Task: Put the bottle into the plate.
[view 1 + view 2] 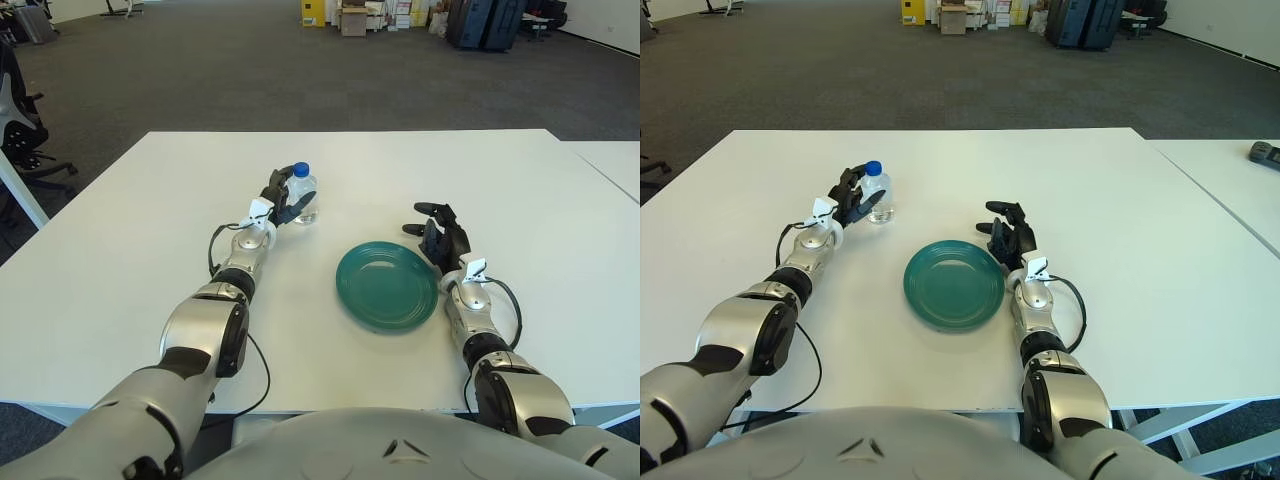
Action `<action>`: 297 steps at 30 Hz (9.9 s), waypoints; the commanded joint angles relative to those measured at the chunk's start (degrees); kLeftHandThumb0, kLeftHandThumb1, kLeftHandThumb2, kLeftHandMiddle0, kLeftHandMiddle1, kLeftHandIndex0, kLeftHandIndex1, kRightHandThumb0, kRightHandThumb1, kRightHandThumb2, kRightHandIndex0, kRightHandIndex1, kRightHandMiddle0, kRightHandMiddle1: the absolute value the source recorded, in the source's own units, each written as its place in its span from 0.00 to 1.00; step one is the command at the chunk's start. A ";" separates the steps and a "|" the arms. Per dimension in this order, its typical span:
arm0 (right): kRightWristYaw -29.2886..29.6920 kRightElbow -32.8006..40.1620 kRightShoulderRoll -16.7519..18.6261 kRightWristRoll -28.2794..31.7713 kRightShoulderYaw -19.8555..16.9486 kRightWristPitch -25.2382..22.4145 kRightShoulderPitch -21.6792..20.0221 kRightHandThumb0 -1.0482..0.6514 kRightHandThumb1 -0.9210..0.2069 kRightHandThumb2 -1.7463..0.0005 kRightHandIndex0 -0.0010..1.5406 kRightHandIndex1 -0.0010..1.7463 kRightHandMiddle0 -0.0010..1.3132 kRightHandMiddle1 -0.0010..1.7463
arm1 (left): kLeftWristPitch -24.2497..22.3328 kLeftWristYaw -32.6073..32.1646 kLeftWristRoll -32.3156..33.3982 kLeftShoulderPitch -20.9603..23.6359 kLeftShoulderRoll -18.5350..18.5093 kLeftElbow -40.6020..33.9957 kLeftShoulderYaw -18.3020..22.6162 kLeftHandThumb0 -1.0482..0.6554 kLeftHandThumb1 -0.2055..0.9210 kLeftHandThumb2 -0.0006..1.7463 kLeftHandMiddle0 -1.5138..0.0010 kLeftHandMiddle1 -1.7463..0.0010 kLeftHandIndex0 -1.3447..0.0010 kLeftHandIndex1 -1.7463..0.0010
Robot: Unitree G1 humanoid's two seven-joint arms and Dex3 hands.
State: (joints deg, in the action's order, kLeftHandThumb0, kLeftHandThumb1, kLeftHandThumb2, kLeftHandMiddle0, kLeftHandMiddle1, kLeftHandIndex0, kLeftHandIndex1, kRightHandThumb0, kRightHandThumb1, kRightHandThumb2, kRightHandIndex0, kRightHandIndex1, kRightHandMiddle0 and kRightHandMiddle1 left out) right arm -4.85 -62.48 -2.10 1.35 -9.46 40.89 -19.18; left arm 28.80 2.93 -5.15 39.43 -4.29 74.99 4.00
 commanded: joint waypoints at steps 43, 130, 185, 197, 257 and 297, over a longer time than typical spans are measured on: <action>3.76 -4.05 1.27 -0.59 0.42 0.22 8.16 0.21 0.00 0.46 0.40 0.49 0.34 0.70 | -15.12 -13.54 -12.34 2.10 2.47 2.59 -11.00 0.14 0.92 0.05 0.77 0.09 1.00 0.03; -6.52 -4.33 1.99 4.37 -4.34 -1.83 7.99 0.12 0.00 0.42 0.39 0.46 0.28 0.69 | -7.18 -20.17 -13.59 2.52 3.08 -6.08 -13.02 0.58 0.49 0.71 0.19 0.00 0.26 0.00; -4.34 -4.20 2.64 4.21 -3.44 -3.74 6.96 0.10 0.00 0.39 0.34 0.47 0.23 0.69 | 4.92 -8.30 -22.52 -14.28 -5.34 -36.23 -25.21 0.57 0.50 0.70 0.19 0.00 0.27 0.00; -4.71 -4.05 2.85 5.02 -4.33 -5.02 6.23 0.10 0.00 0.38 0.33 0.46 0.20 0.67 | 8.57 -7.59 -25.48 -17.01 -7.18 -40.74 -27.63 0.58 0.50 0.70 0.18 0.00 0.26 0.00; -7.59 -3.46 5.02 6.95 -5.37 -7.01 6.61 0.08 0.00 0.36 0.33 0.43 0.02 0.61 | 5.69 -14.36 -50.84 -5.67 -15.81 -51.80 -36.32 0.57 0.38 0.78 0.19 0.00 0.25 0.00; -3.66 -4.97 6.49 5.89 -5.11 -4.14 6.04 0.12 0.00 0.40 0.24 0.51 0.13 0.65 | 10.51 -6.57 -50.42 -2.70 -16.09 -56.16 -38.11 0.56 0.45 0.70 0.21 0.00 0.30 0.00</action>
State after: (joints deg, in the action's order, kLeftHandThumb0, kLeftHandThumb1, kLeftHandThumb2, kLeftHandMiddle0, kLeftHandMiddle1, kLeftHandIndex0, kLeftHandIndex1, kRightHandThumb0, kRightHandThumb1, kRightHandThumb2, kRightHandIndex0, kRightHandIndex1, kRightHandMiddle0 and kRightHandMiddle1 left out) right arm -9.54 -61.90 -0.39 6.31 -14.27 37.92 -19.64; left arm 39.54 -3.50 -55.72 35.16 -20.48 19.62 -34.10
